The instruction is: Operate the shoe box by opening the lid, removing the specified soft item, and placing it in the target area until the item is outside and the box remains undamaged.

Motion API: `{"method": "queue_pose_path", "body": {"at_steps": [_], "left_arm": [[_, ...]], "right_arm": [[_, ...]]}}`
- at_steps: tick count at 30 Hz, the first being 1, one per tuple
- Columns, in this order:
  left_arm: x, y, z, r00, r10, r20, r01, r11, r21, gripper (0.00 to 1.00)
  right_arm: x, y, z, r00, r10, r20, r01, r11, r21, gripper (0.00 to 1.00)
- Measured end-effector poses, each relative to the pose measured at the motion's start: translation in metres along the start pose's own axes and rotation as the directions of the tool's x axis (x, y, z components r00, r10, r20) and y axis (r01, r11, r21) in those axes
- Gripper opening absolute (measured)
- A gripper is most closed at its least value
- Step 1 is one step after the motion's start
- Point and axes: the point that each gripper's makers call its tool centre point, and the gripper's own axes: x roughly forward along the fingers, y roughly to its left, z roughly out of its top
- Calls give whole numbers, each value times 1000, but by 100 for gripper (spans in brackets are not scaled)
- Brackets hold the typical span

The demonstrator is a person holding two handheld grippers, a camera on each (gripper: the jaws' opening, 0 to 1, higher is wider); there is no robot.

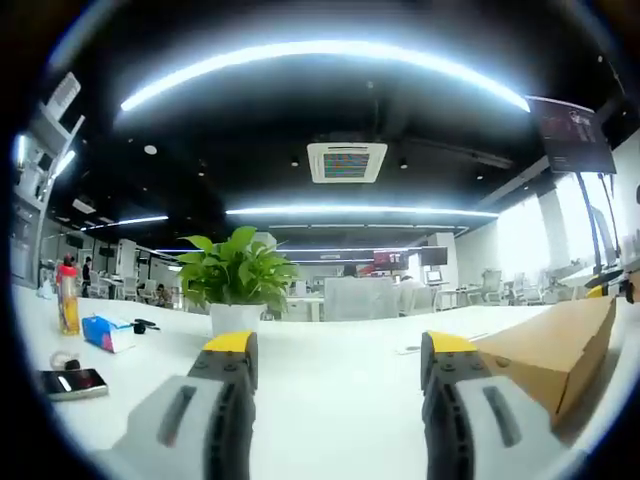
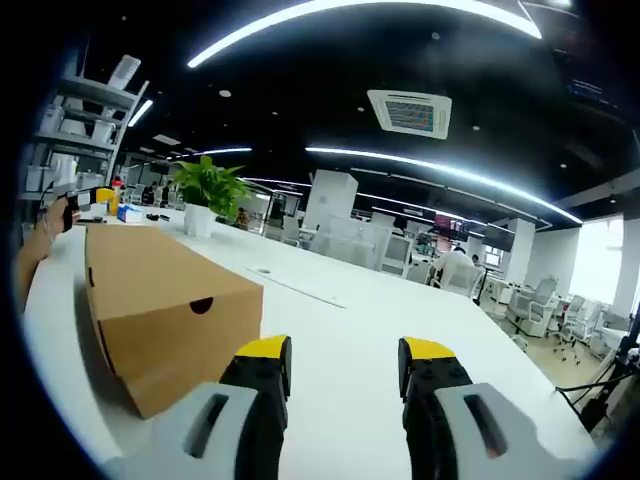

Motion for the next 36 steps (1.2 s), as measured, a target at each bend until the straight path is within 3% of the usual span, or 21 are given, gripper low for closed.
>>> {"method": "queue_pose_path", "body": {"at_steps": [14,31,36], "left_arm": [[0,1,2,1000,-4,10,4,1000,-17,68],[-1,1,2,1000,-4,11,4,1000,-19,68],[-3,-4,7,999,-22,40,24,999,-48,68]], "right_arm": [[-3,-6,5,999,-17,34,15,999,44,44],[-3,-7,6,999,-18,33,17,999,42,44],[-4,-7,8,999,-19,41,17,999,45,44]]}}
